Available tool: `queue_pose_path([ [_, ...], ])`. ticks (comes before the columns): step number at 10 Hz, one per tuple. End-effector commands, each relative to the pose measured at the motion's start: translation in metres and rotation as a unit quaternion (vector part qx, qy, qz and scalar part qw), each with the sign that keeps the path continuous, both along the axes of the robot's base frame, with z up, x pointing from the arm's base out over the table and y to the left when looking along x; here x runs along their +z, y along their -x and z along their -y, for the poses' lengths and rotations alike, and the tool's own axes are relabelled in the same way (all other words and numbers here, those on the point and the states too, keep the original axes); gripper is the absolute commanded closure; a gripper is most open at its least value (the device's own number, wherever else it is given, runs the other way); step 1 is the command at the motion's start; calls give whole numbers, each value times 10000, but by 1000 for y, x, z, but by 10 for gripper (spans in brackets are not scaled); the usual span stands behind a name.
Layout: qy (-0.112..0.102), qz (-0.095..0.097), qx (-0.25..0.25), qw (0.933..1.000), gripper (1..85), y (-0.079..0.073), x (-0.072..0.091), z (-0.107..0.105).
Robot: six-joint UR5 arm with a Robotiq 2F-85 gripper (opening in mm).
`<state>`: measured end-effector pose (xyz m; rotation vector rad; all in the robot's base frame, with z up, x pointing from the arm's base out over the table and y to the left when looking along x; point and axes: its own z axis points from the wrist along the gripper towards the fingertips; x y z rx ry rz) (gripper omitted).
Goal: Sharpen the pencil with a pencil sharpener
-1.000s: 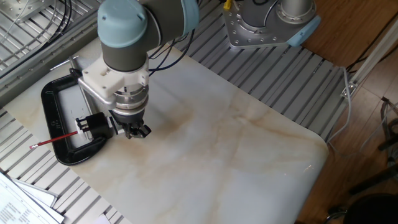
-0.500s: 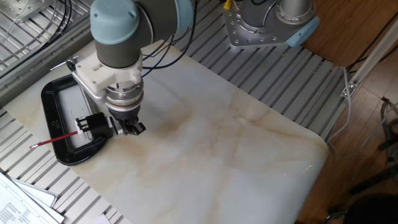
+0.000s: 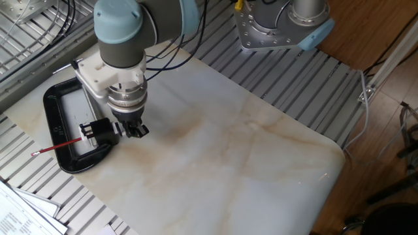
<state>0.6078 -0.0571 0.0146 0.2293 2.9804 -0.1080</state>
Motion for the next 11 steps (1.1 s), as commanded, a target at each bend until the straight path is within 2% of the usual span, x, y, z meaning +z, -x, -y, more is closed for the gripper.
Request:
queue_pose_path([
  [1,83,85,118,9999,840,1,4,13],
  [3,144,147,262,9994,840,1,7,25],
  [6,151,134,397,9990,840,5,14,36],
  [9,191,-78,338,9992,840,22,42,17],
  [11,71,-264,398,9988,840,29,67,6],
])
